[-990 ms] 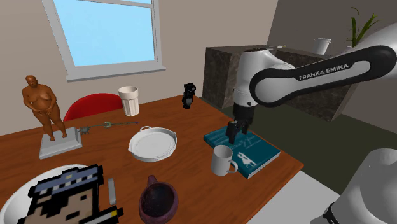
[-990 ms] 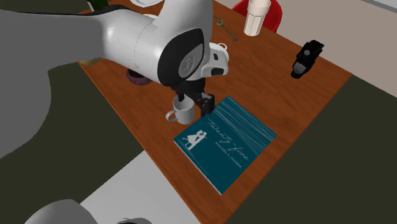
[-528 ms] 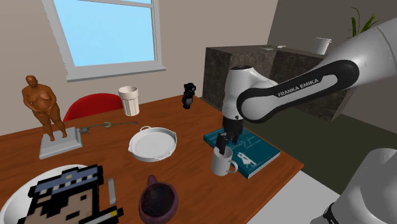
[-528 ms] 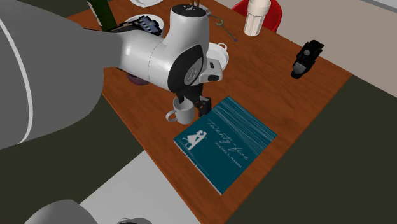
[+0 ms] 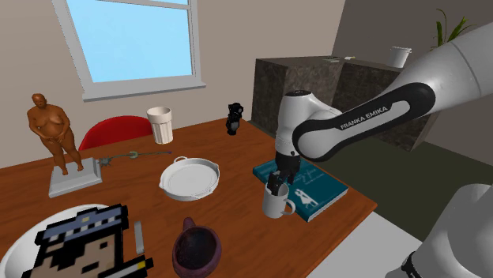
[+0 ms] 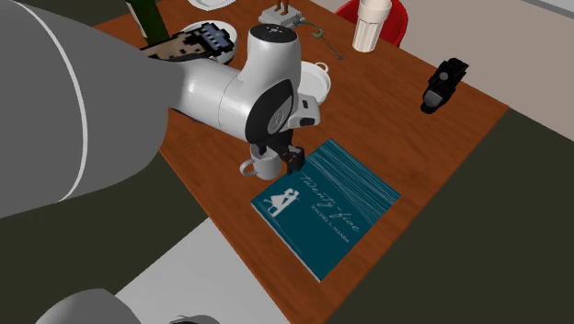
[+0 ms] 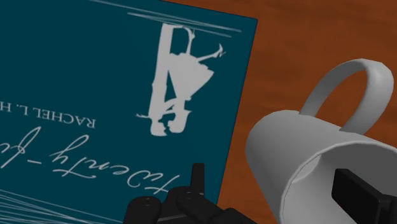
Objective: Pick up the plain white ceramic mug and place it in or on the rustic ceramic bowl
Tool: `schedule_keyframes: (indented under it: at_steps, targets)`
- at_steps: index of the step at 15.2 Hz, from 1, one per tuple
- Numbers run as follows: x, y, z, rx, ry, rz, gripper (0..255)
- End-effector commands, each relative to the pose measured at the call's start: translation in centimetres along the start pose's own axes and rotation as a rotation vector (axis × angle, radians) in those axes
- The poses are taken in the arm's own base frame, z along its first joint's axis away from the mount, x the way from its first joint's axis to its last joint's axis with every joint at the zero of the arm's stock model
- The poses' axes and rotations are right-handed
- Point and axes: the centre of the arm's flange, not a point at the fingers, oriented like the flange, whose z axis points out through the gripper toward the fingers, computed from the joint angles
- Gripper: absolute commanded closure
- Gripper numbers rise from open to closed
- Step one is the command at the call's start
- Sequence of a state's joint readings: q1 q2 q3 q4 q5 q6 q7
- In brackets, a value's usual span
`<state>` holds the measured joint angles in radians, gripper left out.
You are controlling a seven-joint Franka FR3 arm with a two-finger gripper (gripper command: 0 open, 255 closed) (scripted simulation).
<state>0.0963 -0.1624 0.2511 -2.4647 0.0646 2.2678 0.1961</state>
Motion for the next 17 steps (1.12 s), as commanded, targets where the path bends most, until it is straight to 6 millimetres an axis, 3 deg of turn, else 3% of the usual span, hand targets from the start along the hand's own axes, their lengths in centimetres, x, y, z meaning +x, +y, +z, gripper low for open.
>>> schedule_keyframes:
  at_steps: [1,4,5,14,17]
  targets:
    - [0.0,0.0,0.0,0.000,0.000,0.000,0]
    - [0.0,0.0,0.0,0.000,0.000,0.000,0]
    - [0.0,0.0,0.0,0.000,0.000,0.000,255]
    - [0.0,0.0,0.0,0.000,0.000,0.000,255]
    - [-0.1,0.0,-1.6,0.000,0.000,0.000,255]
